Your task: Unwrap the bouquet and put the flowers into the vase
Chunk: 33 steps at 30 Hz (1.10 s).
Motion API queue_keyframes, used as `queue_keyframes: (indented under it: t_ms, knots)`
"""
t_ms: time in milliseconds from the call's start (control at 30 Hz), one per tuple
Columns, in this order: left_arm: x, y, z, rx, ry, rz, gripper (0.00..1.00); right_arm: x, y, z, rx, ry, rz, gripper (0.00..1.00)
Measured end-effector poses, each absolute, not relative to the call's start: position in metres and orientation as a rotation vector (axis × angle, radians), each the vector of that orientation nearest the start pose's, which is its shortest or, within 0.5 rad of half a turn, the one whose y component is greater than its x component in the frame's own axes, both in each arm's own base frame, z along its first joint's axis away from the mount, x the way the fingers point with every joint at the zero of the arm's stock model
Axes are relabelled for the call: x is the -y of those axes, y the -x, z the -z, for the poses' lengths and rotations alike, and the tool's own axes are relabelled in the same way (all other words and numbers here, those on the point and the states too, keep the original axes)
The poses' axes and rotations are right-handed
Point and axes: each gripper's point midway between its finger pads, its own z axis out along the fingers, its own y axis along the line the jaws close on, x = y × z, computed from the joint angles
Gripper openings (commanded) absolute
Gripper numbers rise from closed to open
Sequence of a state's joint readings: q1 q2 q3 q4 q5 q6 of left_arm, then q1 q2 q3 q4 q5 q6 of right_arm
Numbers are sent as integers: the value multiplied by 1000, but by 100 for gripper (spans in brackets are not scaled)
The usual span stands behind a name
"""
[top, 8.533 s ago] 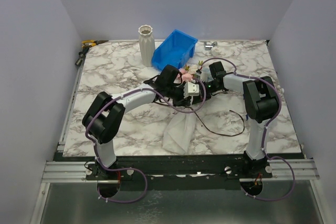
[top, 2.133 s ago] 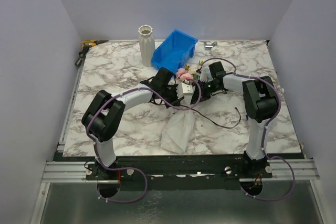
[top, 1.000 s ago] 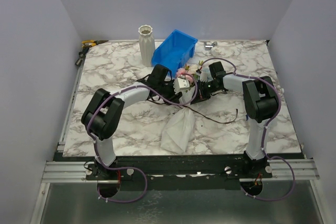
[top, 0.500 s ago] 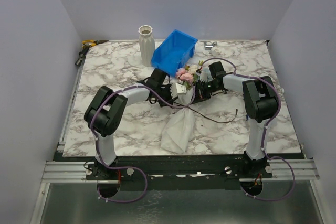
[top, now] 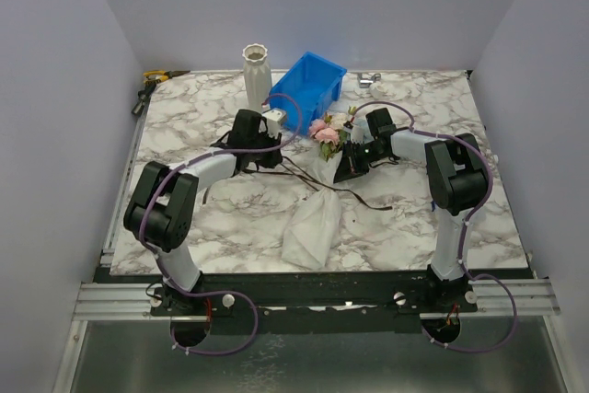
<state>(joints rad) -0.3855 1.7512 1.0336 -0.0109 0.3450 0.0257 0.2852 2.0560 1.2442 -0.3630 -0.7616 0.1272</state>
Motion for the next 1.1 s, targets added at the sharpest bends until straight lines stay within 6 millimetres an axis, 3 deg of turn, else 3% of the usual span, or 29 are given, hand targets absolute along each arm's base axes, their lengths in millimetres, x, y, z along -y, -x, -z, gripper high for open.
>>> queue_keyframes:
  t_ms: [67,167,267,367,433,567,767,867,1000,1100]
  knots:
    - [217,-389,-70,-2245,-530,580,14,-231,-342,-13,-2658,427,-1162,1]
    - [198,-389,-69,-2286,-311,544,24,-230,-342,-13,-2657,427,-1161,1]
    - [167,-390,-64,-2316,-88,478,46,-230,-342,-13,-2657,427,-1161,1]
    - [142,-392,-64,-2320,49,422,53,-230,-342,-13,-2657,427,-1161,0]
    - [136,-395,-67,-2309,60,410,54,-230,-342,-13,-2657,428,-1161,0]
    - [146,-393,-74,-2281,-105,443,49,-231,-342,-13,-2657,427,-1162,1]
    - [184,-369,-84,-2087,-856,562,39,-231,-342,-13,-2656,428,-1162,1]
    - [207,-367,-93,-1926,-1146,571,36,-231,-342,-13,-2656,428,-1162,1]
    - [237,-366,-96,-1739,-1402,579,33,-231,-342,-13,-2656,428,-1162,1]
    - [259,-355,-86,-1644,-1545,605,32,-231,-342,-13,-2656,428,-1162,1]
